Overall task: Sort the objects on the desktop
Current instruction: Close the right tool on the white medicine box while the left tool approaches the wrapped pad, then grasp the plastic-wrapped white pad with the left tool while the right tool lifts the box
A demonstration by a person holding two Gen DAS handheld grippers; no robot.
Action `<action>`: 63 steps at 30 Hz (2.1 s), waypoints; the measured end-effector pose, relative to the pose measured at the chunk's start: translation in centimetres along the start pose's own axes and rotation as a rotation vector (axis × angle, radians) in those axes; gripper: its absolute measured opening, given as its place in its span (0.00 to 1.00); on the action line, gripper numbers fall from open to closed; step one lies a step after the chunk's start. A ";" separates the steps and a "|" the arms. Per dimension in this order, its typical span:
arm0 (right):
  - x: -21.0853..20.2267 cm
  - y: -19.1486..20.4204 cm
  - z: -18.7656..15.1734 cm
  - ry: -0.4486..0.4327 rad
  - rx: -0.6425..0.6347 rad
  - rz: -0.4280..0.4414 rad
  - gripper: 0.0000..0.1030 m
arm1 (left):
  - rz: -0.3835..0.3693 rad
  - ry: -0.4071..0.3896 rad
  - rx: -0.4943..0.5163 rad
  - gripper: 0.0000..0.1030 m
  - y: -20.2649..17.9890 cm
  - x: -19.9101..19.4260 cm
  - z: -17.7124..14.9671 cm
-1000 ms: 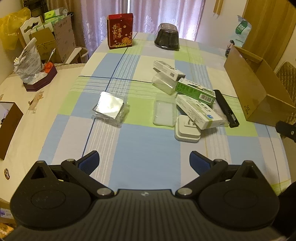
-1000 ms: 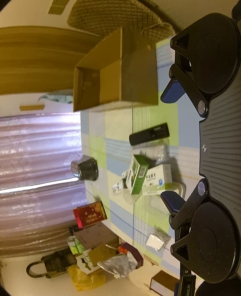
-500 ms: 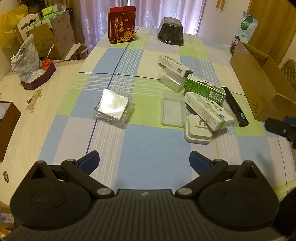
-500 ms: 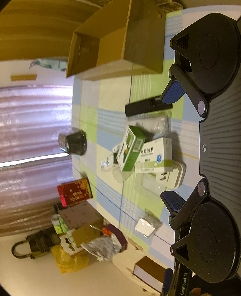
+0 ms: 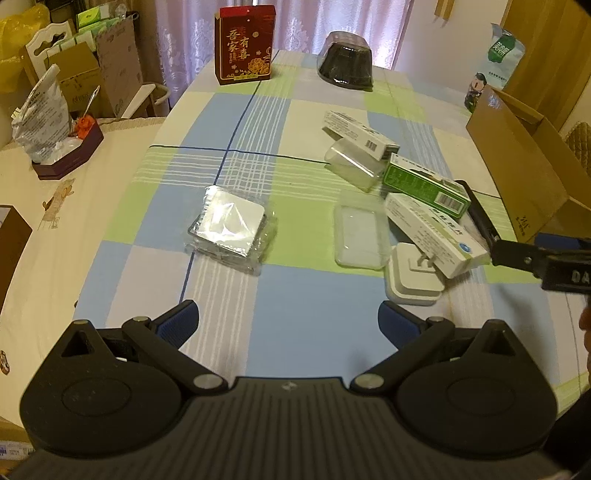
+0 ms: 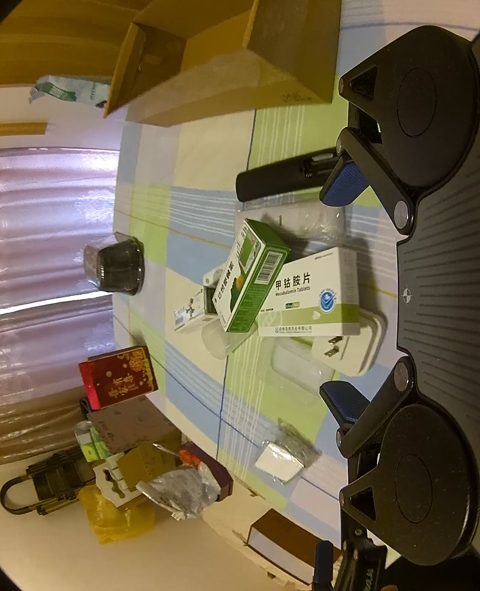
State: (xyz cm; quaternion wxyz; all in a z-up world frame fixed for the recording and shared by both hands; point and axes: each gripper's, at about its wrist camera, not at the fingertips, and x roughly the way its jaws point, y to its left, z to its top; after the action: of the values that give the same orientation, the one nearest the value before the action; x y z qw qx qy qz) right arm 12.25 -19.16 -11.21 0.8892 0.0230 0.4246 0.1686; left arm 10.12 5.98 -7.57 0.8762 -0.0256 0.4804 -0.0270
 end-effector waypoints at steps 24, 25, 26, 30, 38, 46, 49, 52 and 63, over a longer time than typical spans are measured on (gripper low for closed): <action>9.0 -2.5 1.9 0.126 0.044 0.052 0.84 | -0.002 -0.026 0.028 0.99 2.1 4.8 2.2; 9.1 -2.6 1.9 0.128 0.049 0.055 0.84 | 0.001 -0.030 0.034 0.99 2.2 5.0 2.4; 9.2 -2.7 2.0 0.131 0.057 0.057 0.84 | 0.004 -0.033 0.035 0.99 2.3 5.2 2.6; 9.4 -2.6 2.1 0.147 0.072 0.061 0.74 | 0.015 -0.041 0.032 0.99 3.0 5.9 3.3; 9.0 -2.6 2.3 0.148 0.084 0.066 0.68 | 0.037 -0.031 0.100 0.99 3.7 8.6 4.7; 7.6 -2.6 2.1 0.150 0.123 0.078 0.68 | 0.018 0.023 0.272 0.98 4.4 12.1 5.2; 7.2 -2.8 1.8 0.154 0.130 0.069 0.68 | -0.001 0.038 0.296 0.95 4.7 12.8 5.2; 7.1 -2.9 1.5 0.165 0.135 0.058 0.68 | -0.027 0.061 0.301 0.80 5.0 13.3 5.2; 8.7 -2.9 2.0 0.212 0.104 0.071 0.69 | -0.062 0.055 0.289 0.66 4.8 12.6 4.7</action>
State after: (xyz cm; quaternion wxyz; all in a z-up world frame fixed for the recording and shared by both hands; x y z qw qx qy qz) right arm 19.64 -18.89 -16.97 0.8304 0.0661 0.5233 0.1794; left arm 20.93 9.98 -15.98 0.8560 0.0866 0.4945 -0.1237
